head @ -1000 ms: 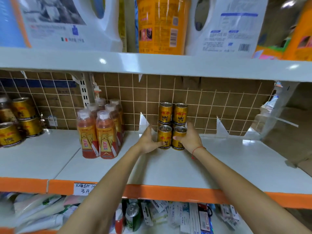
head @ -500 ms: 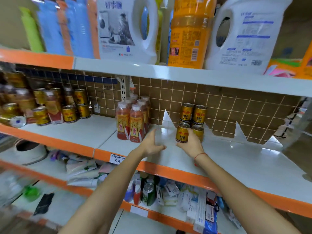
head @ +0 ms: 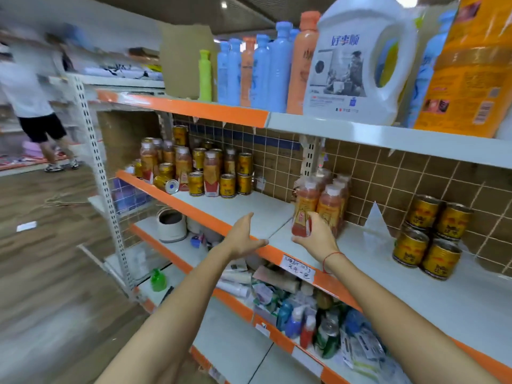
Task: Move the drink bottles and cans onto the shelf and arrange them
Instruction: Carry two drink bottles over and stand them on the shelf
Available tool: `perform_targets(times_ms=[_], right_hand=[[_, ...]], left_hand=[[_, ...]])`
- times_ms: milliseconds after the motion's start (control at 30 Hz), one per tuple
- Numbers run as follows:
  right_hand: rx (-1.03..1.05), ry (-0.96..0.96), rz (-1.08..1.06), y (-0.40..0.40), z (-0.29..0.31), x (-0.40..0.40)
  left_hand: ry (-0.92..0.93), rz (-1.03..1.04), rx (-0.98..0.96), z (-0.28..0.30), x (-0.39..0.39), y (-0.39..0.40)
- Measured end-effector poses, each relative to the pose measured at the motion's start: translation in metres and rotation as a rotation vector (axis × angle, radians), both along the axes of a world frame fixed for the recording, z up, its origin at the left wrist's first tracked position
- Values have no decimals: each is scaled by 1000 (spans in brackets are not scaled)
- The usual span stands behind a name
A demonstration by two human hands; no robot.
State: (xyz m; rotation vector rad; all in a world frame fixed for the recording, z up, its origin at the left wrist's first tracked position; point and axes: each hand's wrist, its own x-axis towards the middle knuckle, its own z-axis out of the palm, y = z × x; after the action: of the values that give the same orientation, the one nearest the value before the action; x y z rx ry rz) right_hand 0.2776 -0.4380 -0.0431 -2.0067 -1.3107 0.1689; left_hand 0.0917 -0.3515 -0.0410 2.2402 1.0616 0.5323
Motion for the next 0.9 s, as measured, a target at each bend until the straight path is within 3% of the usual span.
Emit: perform_targets(times_ms=[433,900], right_hand=[[-45,7,128,169,8,-135],[-12,-33,111,286,15,-153]], left_hand=[[37,151,45,19,-167,155],[-2,220,49,7,-199,272]])
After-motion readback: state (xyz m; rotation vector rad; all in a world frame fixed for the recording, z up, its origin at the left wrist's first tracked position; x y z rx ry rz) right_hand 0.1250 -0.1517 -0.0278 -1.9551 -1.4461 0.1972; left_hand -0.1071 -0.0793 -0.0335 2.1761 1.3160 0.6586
